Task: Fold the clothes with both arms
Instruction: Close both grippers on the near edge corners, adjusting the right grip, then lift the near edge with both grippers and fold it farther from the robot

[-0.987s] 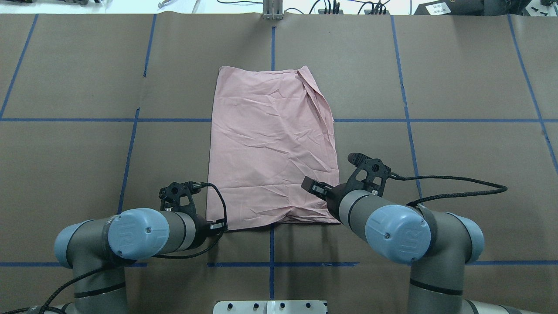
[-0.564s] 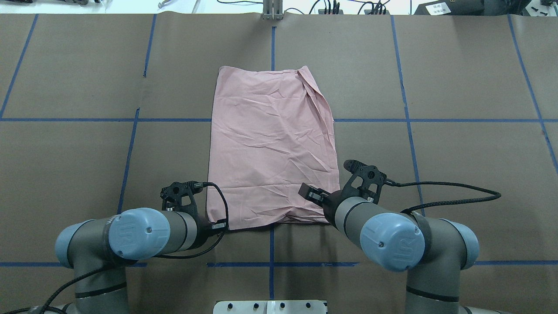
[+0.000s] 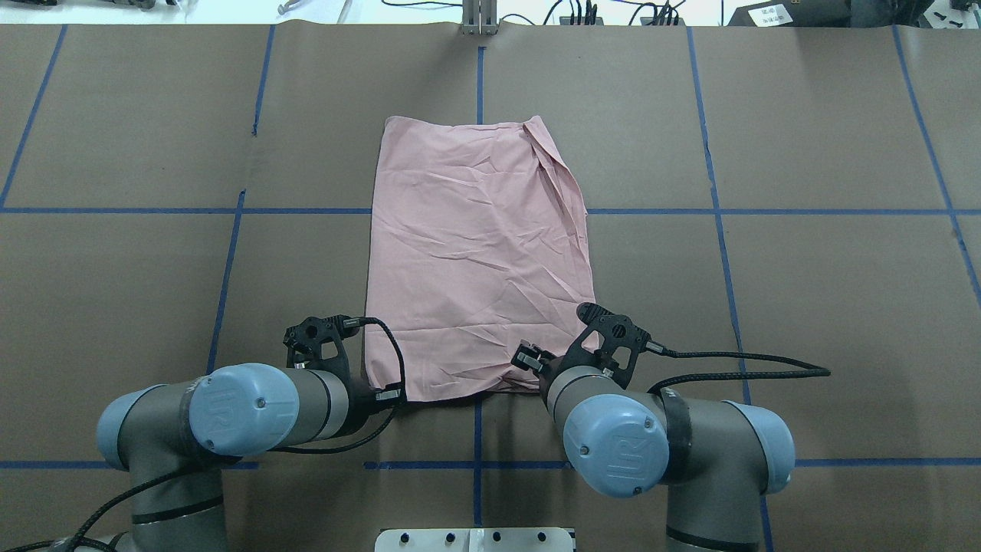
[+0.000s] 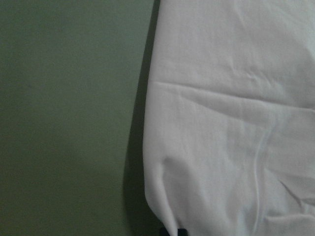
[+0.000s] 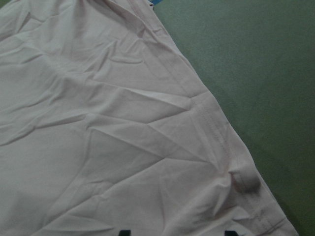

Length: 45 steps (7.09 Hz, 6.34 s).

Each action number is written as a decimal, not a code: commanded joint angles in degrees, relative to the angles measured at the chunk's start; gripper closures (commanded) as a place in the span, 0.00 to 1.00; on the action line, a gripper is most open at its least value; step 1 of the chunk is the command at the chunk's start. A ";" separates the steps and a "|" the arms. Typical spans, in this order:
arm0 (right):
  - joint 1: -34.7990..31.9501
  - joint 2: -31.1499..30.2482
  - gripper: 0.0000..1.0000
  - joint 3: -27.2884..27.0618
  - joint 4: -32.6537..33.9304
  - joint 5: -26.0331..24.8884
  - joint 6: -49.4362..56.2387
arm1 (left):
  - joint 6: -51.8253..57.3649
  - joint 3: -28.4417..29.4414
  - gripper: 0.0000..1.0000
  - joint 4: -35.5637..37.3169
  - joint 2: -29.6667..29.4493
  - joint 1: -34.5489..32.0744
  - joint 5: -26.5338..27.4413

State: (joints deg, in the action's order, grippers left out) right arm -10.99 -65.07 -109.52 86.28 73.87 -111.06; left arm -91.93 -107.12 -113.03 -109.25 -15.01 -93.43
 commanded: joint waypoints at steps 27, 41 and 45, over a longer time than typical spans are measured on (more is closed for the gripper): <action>-5.05 9.43 1.00 -8.30 21.50 3.73 5.39 | 14.47 -17.47 1.00 30.77 -8.50 -11.32 -5.62; -19.24 22.97 0.00 27.71 -2.43 13.04 25.88 | 34.78 13.25 0.00 3.70 -10.29 -25.23 -10.25; -13.35 23.07 0.00 29.00 -2.00 9.98 37.73 | 34.63 12.90 0.00 0.70 -8.44 -25.95 -10.90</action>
State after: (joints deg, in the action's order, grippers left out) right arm -25.41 -41.65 -81.70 84.11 84.91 -77.64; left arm -57.17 -94.17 -112.11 -117.83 -40.89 -104.27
